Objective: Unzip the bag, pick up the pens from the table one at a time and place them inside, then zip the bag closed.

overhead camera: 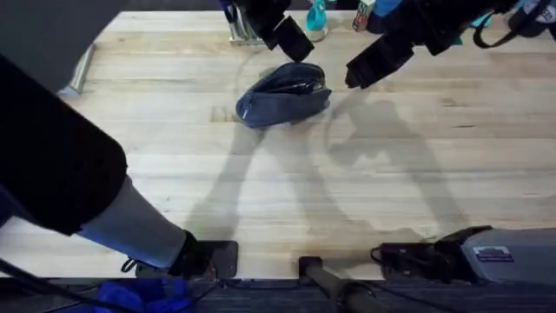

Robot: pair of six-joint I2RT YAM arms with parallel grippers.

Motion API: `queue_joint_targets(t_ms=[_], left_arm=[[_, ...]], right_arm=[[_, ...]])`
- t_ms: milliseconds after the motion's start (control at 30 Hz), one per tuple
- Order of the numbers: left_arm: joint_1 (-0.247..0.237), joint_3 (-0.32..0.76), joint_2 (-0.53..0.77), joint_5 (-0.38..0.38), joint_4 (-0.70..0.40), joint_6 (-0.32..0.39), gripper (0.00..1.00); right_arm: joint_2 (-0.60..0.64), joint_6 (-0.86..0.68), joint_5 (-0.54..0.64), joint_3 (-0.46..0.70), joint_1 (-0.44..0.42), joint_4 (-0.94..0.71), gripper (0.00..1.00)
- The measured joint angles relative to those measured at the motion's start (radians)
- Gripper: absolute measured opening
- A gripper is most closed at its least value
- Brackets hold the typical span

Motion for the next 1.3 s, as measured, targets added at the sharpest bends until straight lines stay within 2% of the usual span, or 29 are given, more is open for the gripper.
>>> queue_joint_targets(t_ms=[267,500,767,967,1067,1300], left_arm=[[0.000,0.088,0.000,-0.007,-0.094,-0.003,0.995],[0.005,0.096,-0.014,-0.019,-0.165,0.016,0.995],[0.069,0.096,-0.171,-0.023,-0.231,0.062,0.995],[0.095,0.094,-0.244,-0.022,-0.277,0.108,0.995],[0.121,0.064,-0.274,-0.022,-0.276,0.132,0.993],[0.213,-0.111,-0.422,0.010,-0.263,0.241,0.995]], right_arm=[[0.000,0.000,0.000,0.000,0.000,0.000,0.996],[0.000,0.000,0.000,0.000,0.000,0.000,0.997],[0.000,0.000,0.000,0.000,0.000,0.000,0.996],[0.000,0.000,0.000,0.000,0.000,0.000,0.996],[0.000,0.000,0.000,0.000,0.000,0.000,0.996],[0.000,0.000,0.000,0.000,0.000,0.000,0.996]])
